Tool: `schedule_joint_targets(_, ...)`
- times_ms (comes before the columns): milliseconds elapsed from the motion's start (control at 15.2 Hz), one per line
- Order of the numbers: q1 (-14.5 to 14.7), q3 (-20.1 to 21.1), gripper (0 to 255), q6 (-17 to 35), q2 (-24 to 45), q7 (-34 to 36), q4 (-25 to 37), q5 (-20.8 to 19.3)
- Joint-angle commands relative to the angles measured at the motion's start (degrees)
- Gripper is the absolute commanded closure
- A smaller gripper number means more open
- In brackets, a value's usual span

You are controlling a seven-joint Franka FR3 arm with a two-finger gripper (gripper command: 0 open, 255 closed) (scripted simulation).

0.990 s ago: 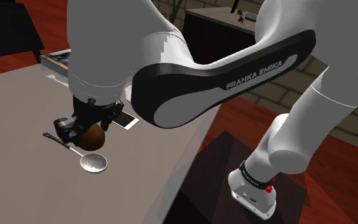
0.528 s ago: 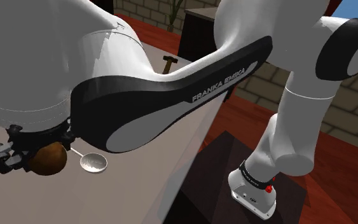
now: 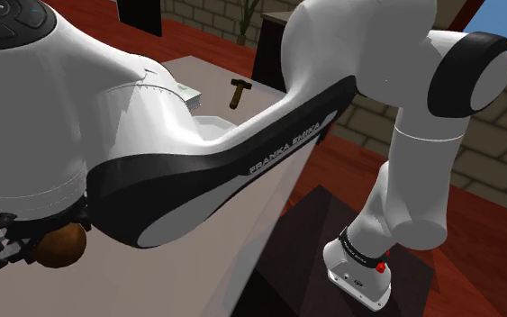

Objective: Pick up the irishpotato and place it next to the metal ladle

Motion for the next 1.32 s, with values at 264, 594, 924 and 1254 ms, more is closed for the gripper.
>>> schedule_joint_targets(264, 0.35, -0.90, 255, 3.50, 1.45, 1.83, -2.58, -1.88)
schedule_joint_targets(594, 0.82, -1.84, 255, 6.27, 2.96, 3.46, -4.34, -3.71)
schedule_joint_targets(924, 1.46, -2.95, 255, 8.89, 4.69, 5.19, -5.75, -5.71)
schedule_joint_targets(1254, 1.82, -3.53, 255, 10.14, 5.64, 6.10, -6.31, -6.80)
